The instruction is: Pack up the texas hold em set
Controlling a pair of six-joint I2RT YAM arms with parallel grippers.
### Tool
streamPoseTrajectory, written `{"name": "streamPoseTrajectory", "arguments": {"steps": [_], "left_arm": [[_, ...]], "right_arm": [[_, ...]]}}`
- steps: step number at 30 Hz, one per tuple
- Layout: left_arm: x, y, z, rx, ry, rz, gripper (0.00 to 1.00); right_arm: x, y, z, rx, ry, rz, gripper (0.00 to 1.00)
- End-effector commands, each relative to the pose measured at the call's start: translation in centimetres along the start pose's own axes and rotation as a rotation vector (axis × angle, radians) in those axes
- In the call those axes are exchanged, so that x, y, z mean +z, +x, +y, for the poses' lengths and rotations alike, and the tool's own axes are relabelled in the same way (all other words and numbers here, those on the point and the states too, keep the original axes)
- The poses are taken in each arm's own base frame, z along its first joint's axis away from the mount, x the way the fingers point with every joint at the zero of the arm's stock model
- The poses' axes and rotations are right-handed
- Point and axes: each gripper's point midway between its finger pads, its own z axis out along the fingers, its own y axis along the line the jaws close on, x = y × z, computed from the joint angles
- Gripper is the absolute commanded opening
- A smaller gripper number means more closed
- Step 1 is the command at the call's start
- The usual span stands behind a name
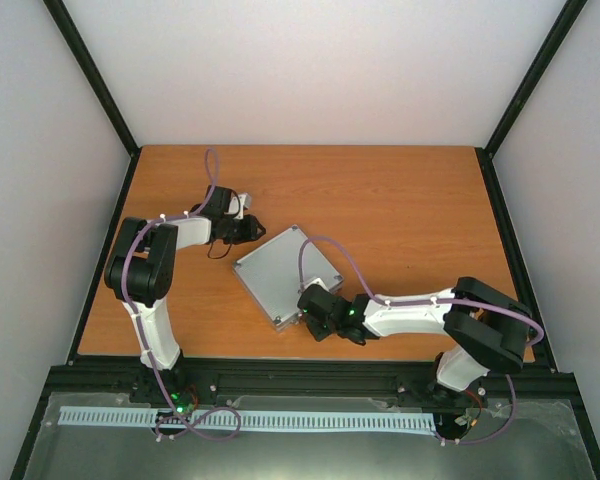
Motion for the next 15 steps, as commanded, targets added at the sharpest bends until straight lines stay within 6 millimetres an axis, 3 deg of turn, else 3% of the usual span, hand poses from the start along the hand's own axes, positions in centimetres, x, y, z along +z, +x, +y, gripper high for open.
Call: {"name": "streamPoseTrajectory", "arguments": {"steps": [1, 9, 15], "left_arm": [[0.6, 3.1, 1.0, -0.027, -0.033, 0.104, 0.35], [0.8, 3.2, 1.0, -0.029, -0.03, 0.107, 0.34], [0.6, 2.8, 0.9, -0.026, -0.028, 0.1, 0.34]], "right_arm": [[-1.6, -1.3, -1.0, -0.04, 0.029, -0.008, 0.26], [-3.3, -2.9, -1.8, 0.039, 0.04, -0.094, 0.36], [-3.5, -2.0, -2.8, 0.101, 0.047, -0.076, 0.37]]}}
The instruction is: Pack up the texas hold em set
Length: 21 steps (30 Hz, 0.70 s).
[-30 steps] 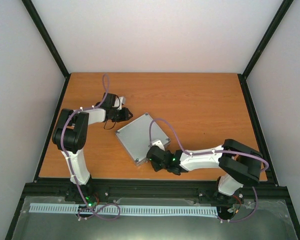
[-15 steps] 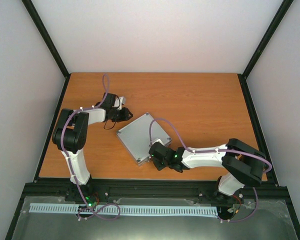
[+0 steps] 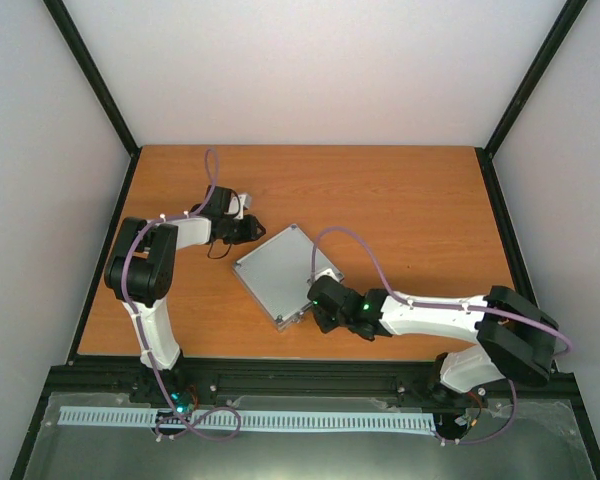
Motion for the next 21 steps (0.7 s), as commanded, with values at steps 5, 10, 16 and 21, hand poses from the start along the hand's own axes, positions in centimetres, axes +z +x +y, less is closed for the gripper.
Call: {"name": "streamPoseTrajectory", "arguments": {"steps": [5, 10, 16, 21], "left_arm": [[0.7, 2.8, 0.8, -0.027, -0.026, 0.102, 0.34], [0.7, 2.9, 0.8, -0.027, -0.025, 0.104, 0.34], [-0.3, 1.0, -0.3, -0.01, -0.019, 0.07, 0.34], [-0.8, 0.4, -0.8, -0.001, -0.016, 0.057, 0.34]], "right_arm": [[-0.5, 0.9, -2.3, 0.103, 0.065, -0.017, 0.36], [-0.7, 1.1, -2.9, 0.119, 0.076, -0.023, 0.37], [0.4, 2.6, -3.3, 0.096, 0.105, 0.038, 0.37], [1.1, 2.0, -2.0, 0.075, 0.042, 0.022, 0.43]]}}
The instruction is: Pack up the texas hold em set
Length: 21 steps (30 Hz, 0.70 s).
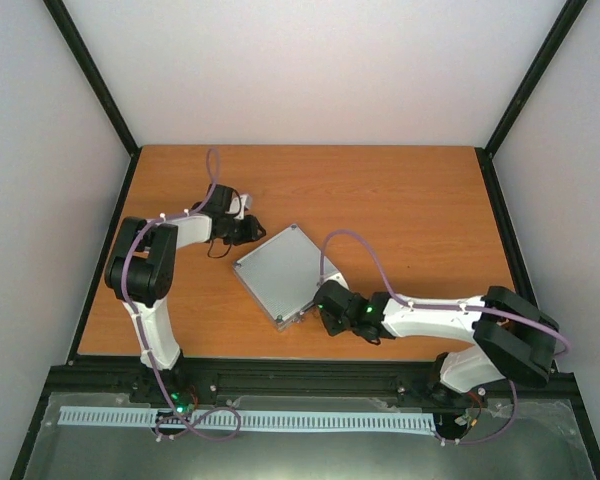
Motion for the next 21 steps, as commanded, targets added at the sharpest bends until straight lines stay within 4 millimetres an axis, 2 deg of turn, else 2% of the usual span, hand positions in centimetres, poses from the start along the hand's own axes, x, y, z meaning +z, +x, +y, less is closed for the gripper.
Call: {"name": "streamPoseTrajectory", "arguments": {"steps": [1, 6, 10, 21], "left_arm": [[-0.6, 0.3, -0.6, 0.011, -0.006, 0.026, 0.34], [0.1, 0.8, -0.1, 0.002, -0.007, 0.043, 0.34], [0.1, 0.8, -0.1, 0.004, -0.009, 0.042, 0.34], [-0.3, 0.4, -0.4, 0.007, -0.006, 0.033, 0.34]], "right_arm": [[0.7, -0.5, 1.0, -0.015, -0.044, -0.017, 0.45], [1.5, -0.5, 2.5, -0.074, -0.103, -0.001, 0.46], [2.1, -0.8, 2.7, -0.093, -0.098, -0.004, 0.46], [3.0, -1.2, 4.3, -0.092, -0.153, 0.002, 0.4]]}}
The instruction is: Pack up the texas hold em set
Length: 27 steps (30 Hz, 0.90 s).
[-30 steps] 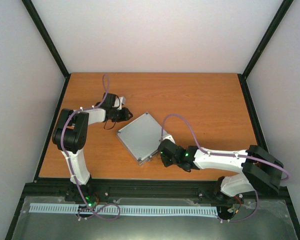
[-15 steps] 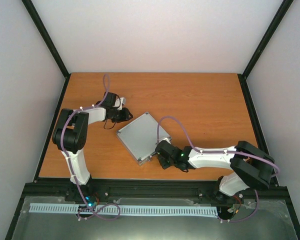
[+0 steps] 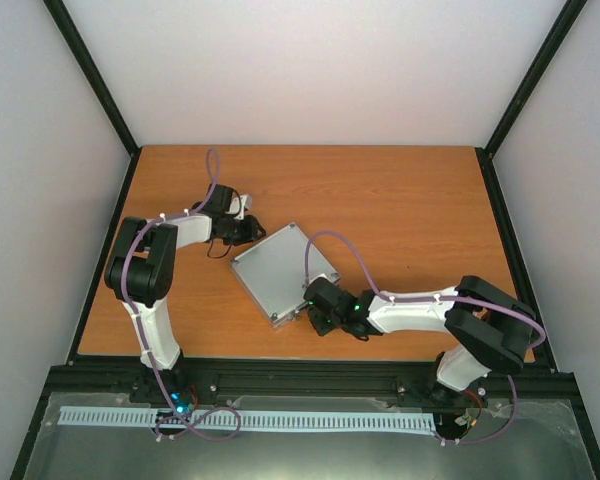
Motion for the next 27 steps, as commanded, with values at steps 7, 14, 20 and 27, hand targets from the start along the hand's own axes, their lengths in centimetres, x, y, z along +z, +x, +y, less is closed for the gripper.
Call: {"name": "streamPoseTrajectory", "arguments": {"steps": [7, 14, 20, 27], "left_arm": [[0.0, 0.4, -0.2, 0.008, -0.008, 0.028, 0.34], [0.1, 0.3, -0.2, 0.006, -0.005, 0.026, 0.34], [-0.1, 0.3, -0.3, 0.009, -0.006, 0.027, 0.34], [-0.1, 0.4, -0.3, 0.011, -0.002, 0.028, 0.34]], "right_arm": [[-1.8, -1.9, 1.0, 0.029, -0.073, -0.087, 0.39], [-1.8, -1.4, 1.1, 0.022, -0.093, -0.081, 0.43], [0.0, -1.3, 1.3, 0.015, -0.068, -0.048, 0.43], [1.0, -1.4, 1.2, 0.019, -0.049, -0.05, 0.44]]}}
